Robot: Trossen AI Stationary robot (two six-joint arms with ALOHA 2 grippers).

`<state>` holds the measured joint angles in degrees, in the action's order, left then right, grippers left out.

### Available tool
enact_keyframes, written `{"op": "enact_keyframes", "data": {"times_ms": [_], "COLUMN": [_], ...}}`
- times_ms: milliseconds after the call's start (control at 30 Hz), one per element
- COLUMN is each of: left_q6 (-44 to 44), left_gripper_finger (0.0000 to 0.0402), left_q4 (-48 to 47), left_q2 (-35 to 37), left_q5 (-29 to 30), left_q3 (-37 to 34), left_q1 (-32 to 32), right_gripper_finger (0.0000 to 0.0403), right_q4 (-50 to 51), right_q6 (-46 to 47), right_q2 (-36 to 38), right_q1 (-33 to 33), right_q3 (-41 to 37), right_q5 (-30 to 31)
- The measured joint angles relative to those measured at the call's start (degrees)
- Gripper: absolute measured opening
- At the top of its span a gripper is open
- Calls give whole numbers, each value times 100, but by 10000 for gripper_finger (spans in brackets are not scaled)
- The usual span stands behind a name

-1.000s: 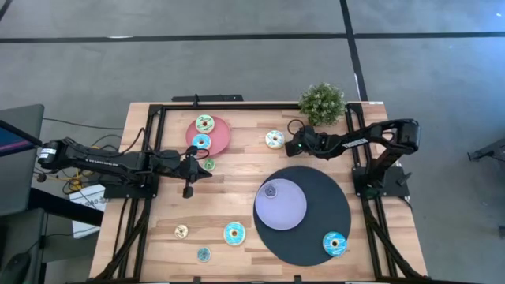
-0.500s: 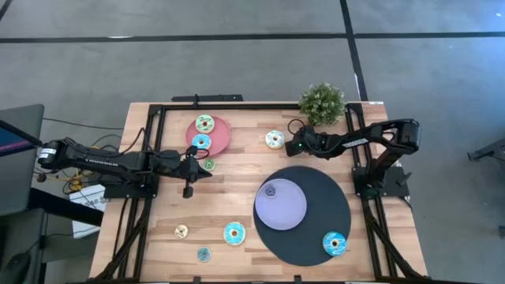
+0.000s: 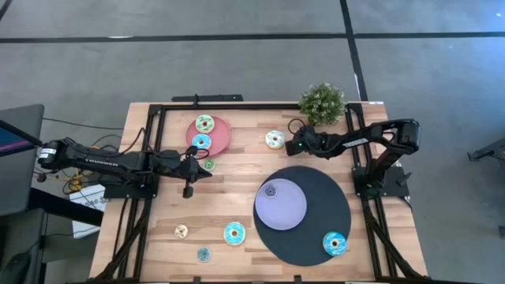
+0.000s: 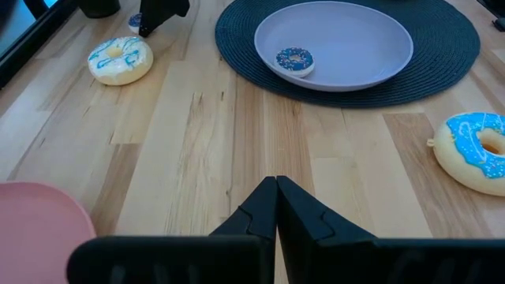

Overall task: Pick & Place donuts
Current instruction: Put the small violet donut on the purple plate

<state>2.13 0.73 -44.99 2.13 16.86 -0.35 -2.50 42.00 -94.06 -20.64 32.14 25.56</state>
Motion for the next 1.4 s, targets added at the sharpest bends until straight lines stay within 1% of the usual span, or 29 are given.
{"op": "enact_keyframes", "data": {"times_ms": [133,300,367,433,567,700,800,900,1000,1100,1200,1267,1400], "left_q6": [0,0,0,0,-1,-35,-37,-39,-41,-42,-42,-42,-44], "left_gripper_finger": [0,0,0,0,0,0,0,0,0,0,0,0,0], "left_q4": [0,0,1,2,0,0,0,1,0,2,1,2,2], "left_q2": [0,0,0,0,0,0,0,0,0,0,2,0,0], "left_q5": [0,-1,0,-2,-2,-7,-7,-7,-7,-7,-7,-4,-2], "left_q3": [0,0,0,0,0,0,0,0,0,0,0,0,0], "left_q1": [-1,1,0,1,1,1,1,1,1,1,1,1,1], "right_gripper_finger": [209,203,205,208,212,210,204,197,192,187,184,184,188], "right_q4": [0,19,91,257,465,682,725,704,685,684,601,490,-68], "right_q6": [2,7,19,43,42,207,428,617,830,1056,1297,1352,1353], "right_q2": [0,49,150,357,917,1480,1809,1990,1962,1748,1493,1298,883], "right_q1": [-1,-2,25,108,427,1142,1859,2670,3439,4005,4321,4385,4378], "right_q3": [0,0,-1,-18,-17,-12,-11,-9,-4,-2,-2,-2,0], "right_q5": [-2,-14,-120,-351,-899,-951,-717,-230,251,778,1079,1074,995]}}
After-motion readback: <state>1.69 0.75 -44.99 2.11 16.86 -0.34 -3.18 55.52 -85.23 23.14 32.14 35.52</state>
